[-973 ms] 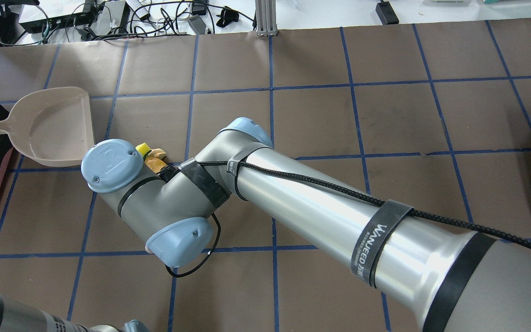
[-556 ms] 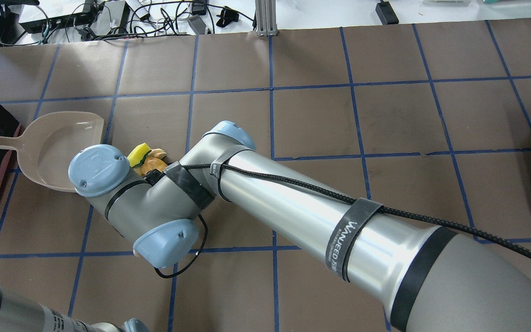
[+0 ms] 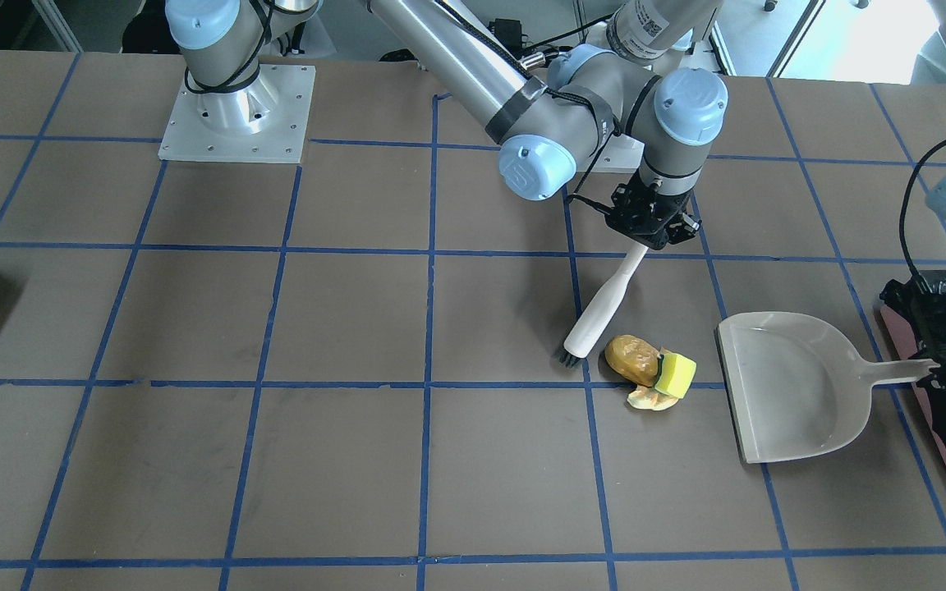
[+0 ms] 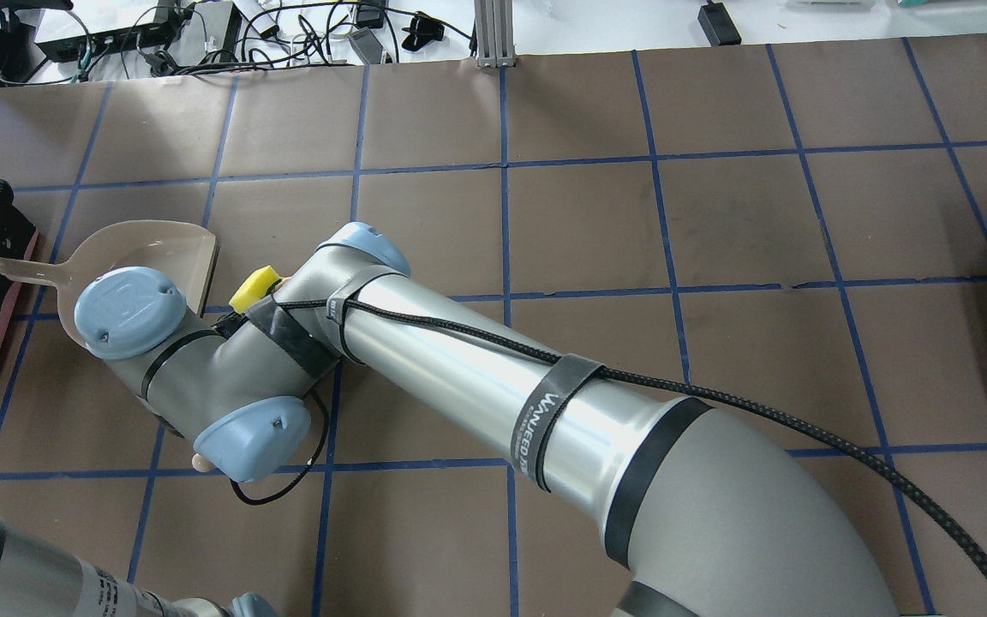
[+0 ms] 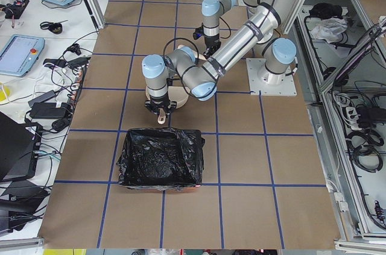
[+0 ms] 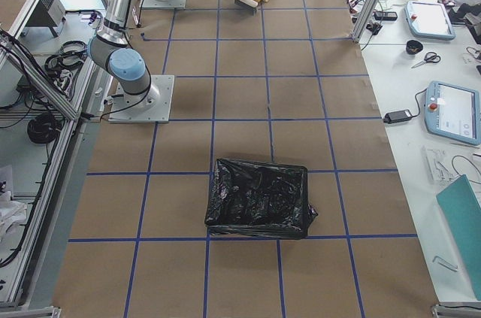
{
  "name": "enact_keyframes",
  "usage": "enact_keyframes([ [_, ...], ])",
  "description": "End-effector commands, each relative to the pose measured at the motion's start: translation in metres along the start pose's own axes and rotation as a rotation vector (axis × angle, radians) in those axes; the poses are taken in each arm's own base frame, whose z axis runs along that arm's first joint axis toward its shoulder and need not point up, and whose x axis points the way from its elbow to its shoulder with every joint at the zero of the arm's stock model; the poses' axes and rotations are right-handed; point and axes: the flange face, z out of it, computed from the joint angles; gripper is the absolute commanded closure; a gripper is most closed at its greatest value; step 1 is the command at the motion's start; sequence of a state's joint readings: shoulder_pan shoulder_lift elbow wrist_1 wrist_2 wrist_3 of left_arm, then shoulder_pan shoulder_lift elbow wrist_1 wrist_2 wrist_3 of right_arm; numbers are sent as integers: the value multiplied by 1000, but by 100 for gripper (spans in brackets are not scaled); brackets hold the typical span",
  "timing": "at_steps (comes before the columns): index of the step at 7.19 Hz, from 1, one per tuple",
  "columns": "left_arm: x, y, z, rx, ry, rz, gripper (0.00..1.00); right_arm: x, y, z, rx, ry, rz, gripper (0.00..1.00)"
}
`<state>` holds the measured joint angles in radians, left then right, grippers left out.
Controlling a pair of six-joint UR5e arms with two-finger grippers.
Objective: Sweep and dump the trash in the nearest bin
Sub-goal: 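Sweep the yellow sponge and tan trash into the dustpan with the right gripper's brush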
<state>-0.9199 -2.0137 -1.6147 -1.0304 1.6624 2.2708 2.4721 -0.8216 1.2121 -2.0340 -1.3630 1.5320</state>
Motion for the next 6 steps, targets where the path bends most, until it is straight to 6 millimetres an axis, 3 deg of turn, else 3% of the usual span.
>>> enact_keyframes([
  [1,-6,-7,12,35,-6,9,100,-9,7,9,-3,-3,-27,100],
  [3,-21,-20,18,17,-33,25,100,-14,9,12,-27,-13,-99,100],
  [6,-30,-34,21,16,-33,28,100,-49,8,22,-47,-55,-224,100],
])
